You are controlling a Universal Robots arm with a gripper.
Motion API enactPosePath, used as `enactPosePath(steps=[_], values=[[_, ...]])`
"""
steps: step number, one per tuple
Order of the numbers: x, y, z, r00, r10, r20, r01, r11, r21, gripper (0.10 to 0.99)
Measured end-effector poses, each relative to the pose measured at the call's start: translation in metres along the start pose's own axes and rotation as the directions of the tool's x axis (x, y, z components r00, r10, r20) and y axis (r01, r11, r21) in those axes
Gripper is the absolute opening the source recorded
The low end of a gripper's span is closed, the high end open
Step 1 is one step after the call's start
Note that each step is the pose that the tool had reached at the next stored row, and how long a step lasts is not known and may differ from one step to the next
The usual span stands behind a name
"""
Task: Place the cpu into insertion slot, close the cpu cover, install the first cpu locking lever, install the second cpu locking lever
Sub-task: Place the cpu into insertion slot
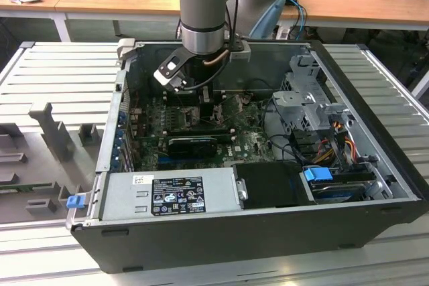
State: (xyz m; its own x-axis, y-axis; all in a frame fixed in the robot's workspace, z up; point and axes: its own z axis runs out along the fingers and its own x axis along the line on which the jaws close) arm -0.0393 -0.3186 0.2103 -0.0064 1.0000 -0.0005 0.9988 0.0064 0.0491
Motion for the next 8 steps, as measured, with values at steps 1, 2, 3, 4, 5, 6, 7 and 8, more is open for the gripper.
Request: enactPosePath(steps=[1, 2, 3, 4, 5, 6, 7, 8], values=[[0.0002, 0.0, 0.0005, 1.0, 0.001, 0.0001, -0.001, 1.0, 0.0, 0.529], [0.0004, -0.0001, 0.0013, 1.0, 0.003, 0.0001, -0.003, 1.0, 0.0, 0.529], [0.0005, -0.0001, 0.0018, 1.0, 0.004, 0.0002, -0.004, 1.0, 0.0, 0.529], [0.0006, -0.0001, 0.0024, 1.0, 0.005, 0.0003, -0.005, 1.0, 0.0, 0.529], [0.0007, -0.0002, 0.003, 1.0, 0.006, 0.0003, -0.006, 1.0, 0.0, 0.529], [0.0009, -0.0002, 0.0035, 1.0, 0.006, 0.0004, -0.006, 1.0, 0.0, 0.529], [0.0009, -0.0002, 0.004, 1.0, 0.007, 0.0004, -0.007, 1.0, 0.0, 0.529], [0.001, -0.0002, 0.0046, 1.0, 0.007, 0.0004, -0.007, 1.0, 0.0, 0.529]])
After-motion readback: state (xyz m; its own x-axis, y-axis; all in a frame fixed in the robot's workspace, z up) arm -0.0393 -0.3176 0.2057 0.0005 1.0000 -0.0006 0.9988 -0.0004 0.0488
